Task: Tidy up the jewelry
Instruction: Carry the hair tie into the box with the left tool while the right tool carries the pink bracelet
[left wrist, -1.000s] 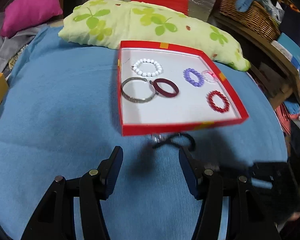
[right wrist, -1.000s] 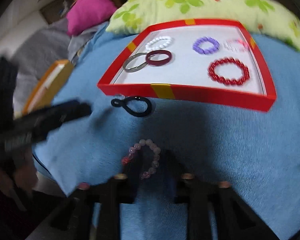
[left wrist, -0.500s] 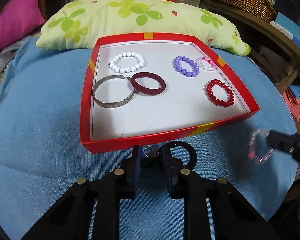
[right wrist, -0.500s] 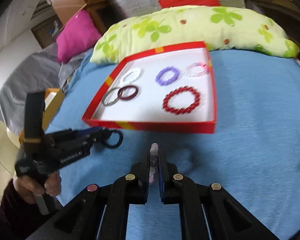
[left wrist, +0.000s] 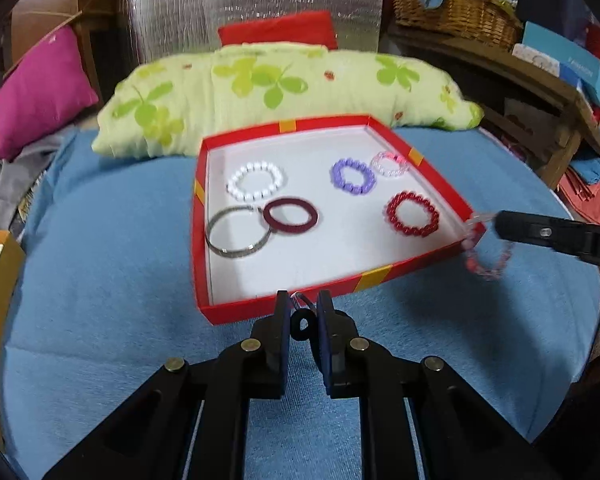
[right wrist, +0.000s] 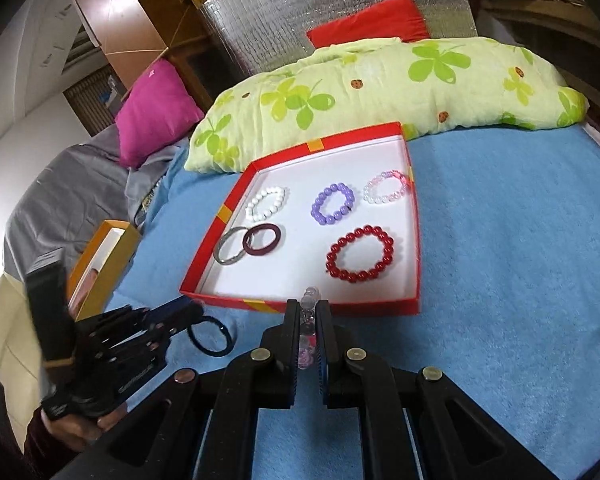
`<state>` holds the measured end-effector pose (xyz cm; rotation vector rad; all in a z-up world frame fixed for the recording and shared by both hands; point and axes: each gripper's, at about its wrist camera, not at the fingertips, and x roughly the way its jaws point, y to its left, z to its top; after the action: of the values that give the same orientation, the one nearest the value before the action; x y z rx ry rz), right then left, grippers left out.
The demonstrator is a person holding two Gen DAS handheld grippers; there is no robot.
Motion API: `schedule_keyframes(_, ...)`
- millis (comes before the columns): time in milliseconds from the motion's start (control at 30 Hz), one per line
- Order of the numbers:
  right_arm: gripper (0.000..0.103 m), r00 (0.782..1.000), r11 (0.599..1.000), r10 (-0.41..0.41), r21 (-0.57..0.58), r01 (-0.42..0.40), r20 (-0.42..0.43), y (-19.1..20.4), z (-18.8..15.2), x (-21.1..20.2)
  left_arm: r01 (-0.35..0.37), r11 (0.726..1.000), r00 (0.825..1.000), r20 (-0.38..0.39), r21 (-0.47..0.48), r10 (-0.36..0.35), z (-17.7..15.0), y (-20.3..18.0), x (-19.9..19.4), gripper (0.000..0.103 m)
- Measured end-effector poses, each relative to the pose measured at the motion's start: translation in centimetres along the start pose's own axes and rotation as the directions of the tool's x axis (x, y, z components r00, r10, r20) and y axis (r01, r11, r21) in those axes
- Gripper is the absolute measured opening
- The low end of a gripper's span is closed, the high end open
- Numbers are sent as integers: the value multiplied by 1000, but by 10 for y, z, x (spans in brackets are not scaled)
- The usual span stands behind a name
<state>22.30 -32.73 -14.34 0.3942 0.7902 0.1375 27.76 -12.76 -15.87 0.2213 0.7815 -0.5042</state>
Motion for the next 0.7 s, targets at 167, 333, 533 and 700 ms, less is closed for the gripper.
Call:
schedule_keyframes(167,8,1000,1000,7,9,-7,21,5,6,4,10,1000,998,58,-8,-10,9,2,-18,14)
schedule_keyframes(333,8,999,1000,14,21,-15,49,6,13,7,42,999,992,119,-27,-39,20,6,-33,14)
schedule_keyframes(533,8,997,998,29,50,-33,78,3,24,16,71,995,980,192,-77,-55,39,21,-38,14)
schedule_keyframes(700,8,996,996,39,74,-45,82,-1,32,29,101,989,983,162,-104,-83,48,21,-16,14)
